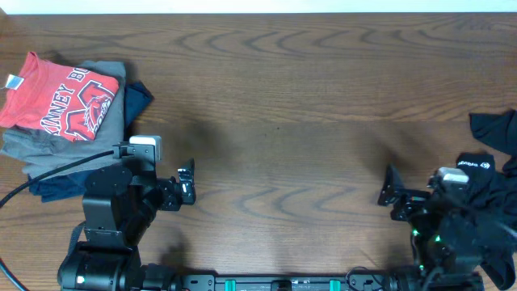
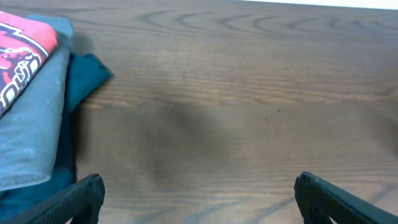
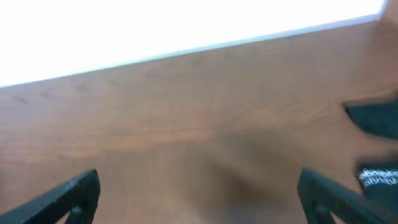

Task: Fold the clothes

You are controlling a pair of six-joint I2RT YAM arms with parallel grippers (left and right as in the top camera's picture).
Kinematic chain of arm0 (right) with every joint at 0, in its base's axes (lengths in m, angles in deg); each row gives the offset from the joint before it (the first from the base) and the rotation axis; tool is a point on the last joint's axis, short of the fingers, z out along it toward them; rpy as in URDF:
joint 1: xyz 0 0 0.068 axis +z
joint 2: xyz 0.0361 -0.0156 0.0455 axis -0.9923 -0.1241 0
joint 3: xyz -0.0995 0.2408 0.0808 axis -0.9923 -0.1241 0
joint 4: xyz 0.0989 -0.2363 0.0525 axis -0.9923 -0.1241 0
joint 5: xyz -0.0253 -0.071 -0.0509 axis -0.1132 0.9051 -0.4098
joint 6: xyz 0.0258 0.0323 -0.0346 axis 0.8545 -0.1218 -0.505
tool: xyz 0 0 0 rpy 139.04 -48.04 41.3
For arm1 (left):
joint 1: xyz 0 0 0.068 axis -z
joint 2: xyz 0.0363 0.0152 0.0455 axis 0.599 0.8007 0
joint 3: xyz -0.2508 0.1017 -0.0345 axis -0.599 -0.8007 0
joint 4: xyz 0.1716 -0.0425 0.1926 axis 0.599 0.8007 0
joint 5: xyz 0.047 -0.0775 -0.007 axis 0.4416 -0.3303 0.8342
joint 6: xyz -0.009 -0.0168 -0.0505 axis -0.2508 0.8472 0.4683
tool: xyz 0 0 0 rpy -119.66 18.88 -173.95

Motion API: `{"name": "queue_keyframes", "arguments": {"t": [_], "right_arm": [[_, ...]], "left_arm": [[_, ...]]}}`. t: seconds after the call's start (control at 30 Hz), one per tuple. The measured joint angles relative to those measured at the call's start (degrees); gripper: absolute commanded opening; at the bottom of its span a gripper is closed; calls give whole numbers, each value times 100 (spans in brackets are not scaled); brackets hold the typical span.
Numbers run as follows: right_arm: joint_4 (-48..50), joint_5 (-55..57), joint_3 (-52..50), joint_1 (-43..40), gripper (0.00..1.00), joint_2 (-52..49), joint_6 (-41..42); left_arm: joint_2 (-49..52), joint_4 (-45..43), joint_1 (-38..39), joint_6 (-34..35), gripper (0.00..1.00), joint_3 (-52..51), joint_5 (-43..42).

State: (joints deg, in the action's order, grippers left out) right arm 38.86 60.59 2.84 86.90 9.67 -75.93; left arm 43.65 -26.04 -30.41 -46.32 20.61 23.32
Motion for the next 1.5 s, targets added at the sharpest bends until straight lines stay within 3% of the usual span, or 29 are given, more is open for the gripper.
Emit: {"name": "queue_keyframes", "arguments": {"t": [0.17,0.47,0.63,0.77,1.5], "right_arm": [[1292,-181,-841,0,99,634,-238],[3071,-238,-1714,0,99,752,-782],[2935,-269,-1851,0,99,754,-1287],[2120,-341,-1856,0,99,750,-1506],[2118,-448,-1856,0,99,748,-1508]], "left_arm": [[2,2,0,0,98,2,-2],[2,2,-2,0,98,0,-2],[2,2,0,0,98,2,-2],[2,0,0,0,98,0,0],[2,2,0,0,98,0,-2]]}}
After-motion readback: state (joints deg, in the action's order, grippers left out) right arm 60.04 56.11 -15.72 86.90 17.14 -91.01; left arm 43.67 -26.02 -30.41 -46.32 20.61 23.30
